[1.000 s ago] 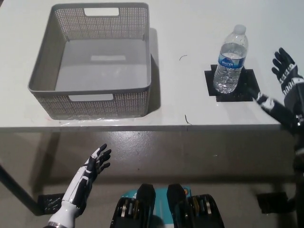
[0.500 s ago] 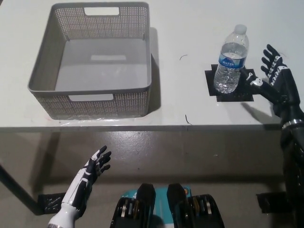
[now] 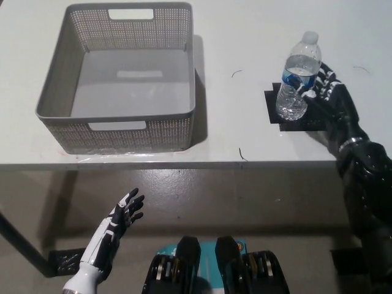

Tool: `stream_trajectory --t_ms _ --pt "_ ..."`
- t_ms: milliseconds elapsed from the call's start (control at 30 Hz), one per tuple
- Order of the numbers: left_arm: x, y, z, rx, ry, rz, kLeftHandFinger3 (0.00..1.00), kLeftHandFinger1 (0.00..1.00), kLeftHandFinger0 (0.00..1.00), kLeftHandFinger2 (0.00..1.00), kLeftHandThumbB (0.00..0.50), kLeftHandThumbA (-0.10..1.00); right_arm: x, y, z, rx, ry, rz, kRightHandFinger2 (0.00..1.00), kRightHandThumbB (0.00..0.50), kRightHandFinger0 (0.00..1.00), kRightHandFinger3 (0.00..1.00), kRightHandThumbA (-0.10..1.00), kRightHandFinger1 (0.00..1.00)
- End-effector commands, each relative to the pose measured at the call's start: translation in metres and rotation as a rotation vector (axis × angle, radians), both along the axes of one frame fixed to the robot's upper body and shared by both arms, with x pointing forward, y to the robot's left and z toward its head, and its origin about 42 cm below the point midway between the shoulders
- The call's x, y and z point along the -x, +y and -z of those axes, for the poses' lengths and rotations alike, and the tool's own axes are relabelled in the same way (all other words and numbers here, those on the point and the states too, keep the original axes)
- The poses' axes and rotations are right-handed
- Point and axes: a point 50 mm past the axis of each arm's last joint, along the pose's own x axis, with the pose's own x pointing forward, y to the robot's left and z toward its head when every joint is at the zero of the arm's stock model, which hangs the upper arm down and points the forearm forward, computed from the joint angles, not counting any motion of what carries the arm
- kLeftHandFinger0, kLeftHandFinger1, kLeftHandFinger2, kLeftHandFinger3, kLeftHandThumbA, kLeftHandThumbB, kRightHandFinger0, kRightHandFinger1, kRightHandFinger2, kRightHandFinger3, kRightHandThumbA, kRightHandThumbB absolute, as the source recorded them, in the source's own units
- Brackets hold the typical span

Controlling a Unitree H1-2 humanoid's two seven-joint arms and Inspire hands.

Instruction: Use the right hand to pick up a water botttle and place it into a container on the left side

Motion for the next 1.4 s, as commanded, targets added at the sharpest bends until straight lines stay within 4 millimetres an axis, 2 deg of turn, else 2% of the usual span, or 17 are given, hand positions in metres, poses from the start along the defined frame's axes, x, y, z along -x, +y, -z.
stream_trajectory --t_ms 0,133,200,233,267,300,333,367,433,500,700,867,1033,1067,1200,1333,1367 --pt "-0.006 0.000 -0.010 0.010 -0.063 0.010 1.00 1.00 1.00 1.00 0.173 1.00 -0.026 0.026 -0.049 0.093 -0.122 -0.020 1.00 0.500 1.00 1.00 1.00 1.00" --pt "-0.007 -0.002 -0.011 0.008 -0.064 0.012 1.00 1.00 1.00 1.00 0.171 1.00 -0.040 0.045 -0.057 0.098 -0.106 -0.035 1.00 0.500 1.00 1.00 1.00 1.00" --pt "-0.006 -0.004 -0.010 0.001 -0.068 0.014 1.00 1.00 1.00 1.00 0.162 1.00 -0.052 0.056 -0.063 0.055 -0.089 0.015 1.00 0.453 1.00 1.00 0.67 1.00" --pt "-0.006 -0.004 -0.009 0.005 -0.066 0.015 1.00 1.00 1.00 1.00 0.166 1.00 -0.054 0.058 -0.064 0.070 -0.079 0.054 1.00 0.435 0.90 1.00 0.49 0.92" --pt "-0.005 -0.004 -0.008 0.018 -0.060 0.020 1.00 1.00 1.00 1.00 0.174 1.00 -0.057 0.061 -0.065 0.102 -0.059 0.134 0.61 0.383 0.41 0.75 0.24 0.49" --pt "-0.006 -0.005 -0.009 0.028 -0.058 0.024 1.00 1.00 1.00 1.00 0.176 1.00 -0.059 0.063 -0.067 0.142 -0.058 0.211 0.34 0.290 0.03 0.34 -0.08 0.17" --pt "-0.006 -0.004 -0.010 0.025 -0.061 0.024 1.00 1.00 1.00 1.00 0.174 1.00 -0.059 0.064 -0.069 0.141 -0.074 0.231 0.27 0.202 0.00 0.23 -0.10 0.05" --pt "-0.007 -0.004 -0.011 0.023 -0.063 0.024 1.00 1.00 1.00 1.00 0.174 1.00 -0.060 0.064 -0.070 0.140 -0.078 0.235 0.33 0.195 0.00 0.26 -0.10 0.07" --pt "-0.009 -0.002 -0.014 0.014 -0.070 0.018 1.00 1.00 1.00 1.00 0.173 1.00 -0.061 0.066 -0.073 0.139 -0.086 0.237 0.53 0.151 0.00 0.49 -0.10 0.16" --pt "-0.010 0.000 -0.014 -0.007 -0.080 0.015 1.00 1.00 1.00 1.00 0.167 1.00 -0.059 0.068 -0.072 0.124 -0.117 0.231 0.56 0.115 0.00 0.59 -0.10 0.17" --pt "-0.005 0.000 -0.011 0.015 -0.074 0.021 1.00 1.00 1.00 1.00 0.182 1.00 -0.057 0.070 -0.076 0.097 -0.175 0.243 0.55 0.107 0.00 0.62 -0.10 0.12" --pt "-0.005 0.000 -0.010 0.005 -0.067 0.014 1.00 1.00 1.00 1.00 0.165 1.00 -0.057 0.090 -0.115 0.099 -0.315 0.212 0.60 0.121 0.00 0.68 -0.10 0.15" --pt "-0.004 0.000 -0.009 0.005 -0.065 0.008 1.00 1.00 1.00 1.00 0.184 1.00 -0.043 0.121 -0.164 0.066 -0.472 0.133 0.73 0.123 0.00 0.72 -0.10 0.33" --pt "-0.005 -0.001 -0.009 0.009 -0.061 0.009 1.00 1.00 1.00 1.00 0.185 1.00 -0.034 0.135 -0.183 0.059 -0.536 0.102 0.77 0.125 0.00 0.75 -0.10 0.37" --pt "-0.004 -0.001 -0.009 0.002 -0.059 0.013 1.00 1.00 1.00 1.00 0.188 1.00 -0.015 0.167 -0.219 0.057 -0.605 0.035 0.69 0.120 0.00 0.67 -0.10 0.33" --pt "-0.005 -0.001 -0.010 -0.010 -0.063 0.031 1.00 1.00 1.00 1.00 0.204 1.00 -0.001 0.203 -0.243 0.048 -0.659 -0.035 0.72 0.129 0.01 0.75 -0.10 0.33" --pt "-0.005 0.000 -0.010 -0.011 -0.063 0.032 1.00 1.00 1.00 1.00 0.204 1.00 0.000 0.206 -0.244 0.049 -0.658 -0.043 0.68 0.124 0.00 0.77 -0.10 0.32"
